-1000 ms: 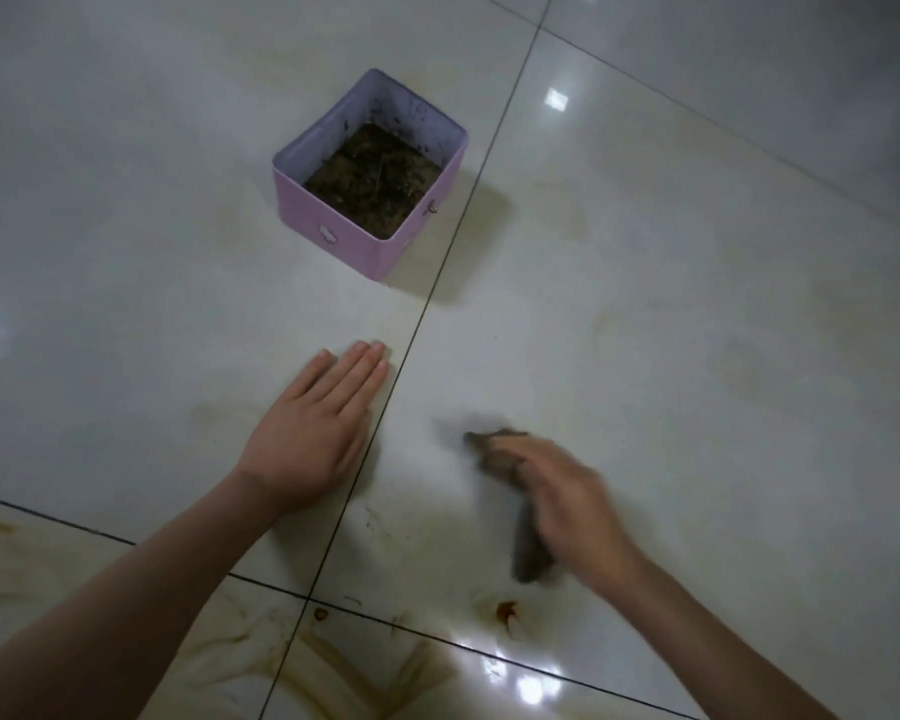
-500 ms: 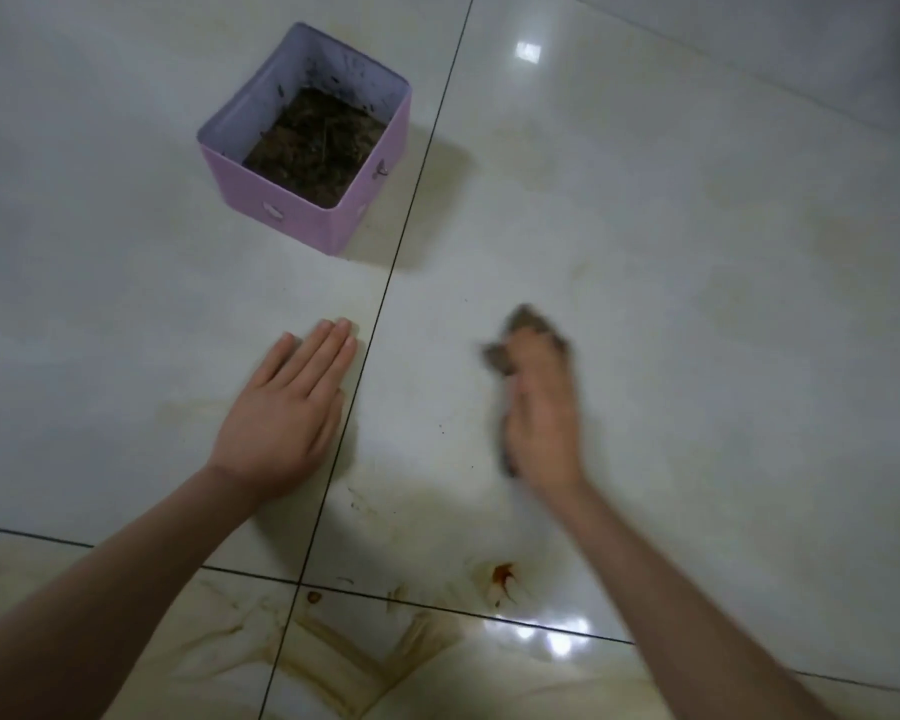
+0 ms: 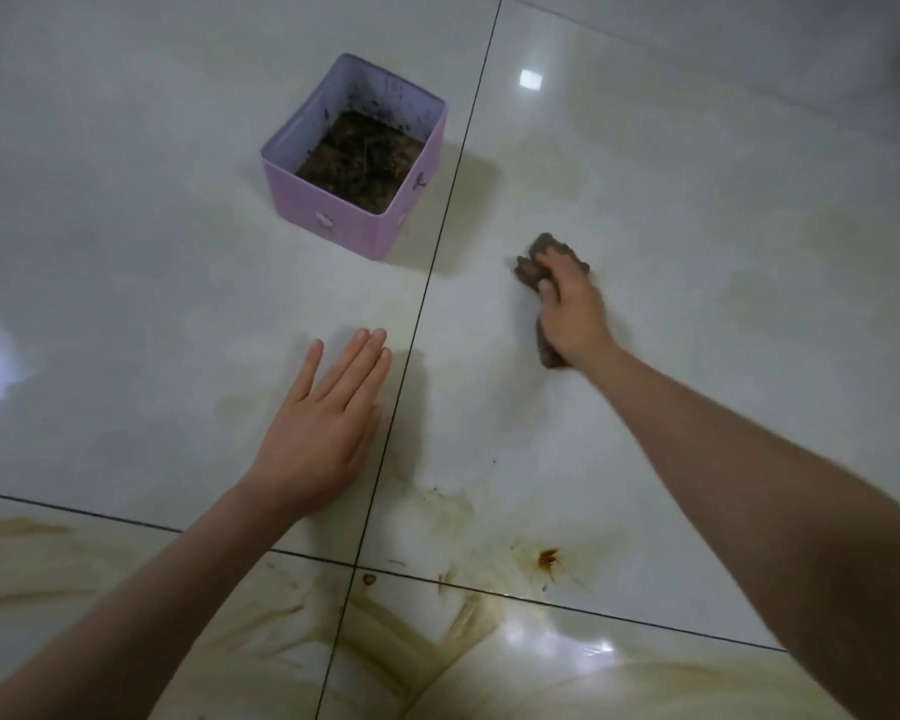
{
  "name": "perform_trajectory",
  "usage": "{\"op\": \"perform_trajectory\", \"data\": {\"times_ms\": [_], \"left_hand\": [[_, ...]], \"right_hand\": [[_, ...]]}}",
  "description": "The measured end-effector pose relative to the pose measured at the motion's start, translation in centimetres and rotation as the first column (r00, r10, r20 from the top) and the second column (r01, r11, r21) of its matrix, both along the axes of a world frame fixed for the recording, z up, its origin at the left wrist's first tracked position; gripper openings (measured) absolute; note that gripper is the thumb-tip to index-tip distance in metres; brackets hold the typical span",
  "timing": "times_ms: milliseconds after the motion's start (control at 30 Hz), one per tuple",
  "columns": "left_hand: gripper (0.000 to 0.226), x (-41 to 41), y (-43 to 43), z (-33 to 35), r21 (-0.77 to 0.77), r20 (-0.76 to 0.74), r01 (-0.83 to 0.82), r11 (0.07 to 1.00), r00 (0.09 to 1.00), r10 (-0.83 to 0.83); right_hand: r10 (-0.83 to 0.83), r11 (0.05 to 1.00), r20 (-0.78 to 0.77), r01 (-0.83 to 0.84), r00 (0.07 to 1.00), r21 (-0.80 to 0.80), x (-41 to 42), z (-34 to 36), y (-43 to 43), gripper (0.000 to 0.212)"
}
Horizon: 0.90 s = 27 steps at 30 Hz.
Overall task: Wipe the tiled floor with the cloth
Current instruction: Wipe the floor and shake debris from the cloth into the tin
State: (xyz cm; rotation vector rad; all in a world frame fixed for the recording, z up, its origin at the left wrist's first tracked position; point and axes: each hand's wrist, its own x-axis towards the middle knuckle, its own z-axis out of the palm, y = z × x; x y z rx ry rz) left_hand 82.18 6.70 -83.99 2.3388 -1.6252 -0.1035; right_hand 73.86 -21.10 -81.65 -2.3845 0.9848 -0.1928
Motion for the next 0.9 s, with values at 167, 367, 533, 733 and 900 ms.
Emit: {"op": "perform_trajectory", "data": {"times_ms": [167, 367, 533, 733, 900], "left_hand": [[0.053, -1.4, 4.1, 0.7, 0.082, -0.028, -0.121, 0.989, 0.992, 0.124], [0.054, -2.3, 7.1, 3.2, 0.201, -0.010, -0.167, 0.965, 0.985, 0.173], [0.050, -2.8, 8.9, 2.8, 0.211, 0.045, -0.065, 0.975, 0.997, 0.057], [0.055, -3.8, 9.5, 2.0, 0.235, 0.038, -0.042, 0.971, 0.999, 0.033], [0.055, -3.9, 9.2, 2.8, 0.276, 0.036, -0.077, 0.958, 0.997, 0.070]], "right_hand": [[0.375, 0.927, 0.146, -0.367, 0.915, -0.081, -3.4, -3.3, 15.3, 0.044], [0.520, 0.792, 0.183, -0.551, 0.834, 0.262, -10.3, 0.5, 20.4, 0.045], [-0.323, 0.942, 0.090, 0.311, 0.942, 0.125, -17.1, 2.9, 11.9, 0.036], [-0.148, 0.978, -0.046, 0.139, 0.988, -0.154, -13.5, -2.8, 23.4, 0.061], [0.271, 0.955, -0.021, -0.271, 0.962, -0.120, -5.8, -2.5, 26.9, 0.062]]}}
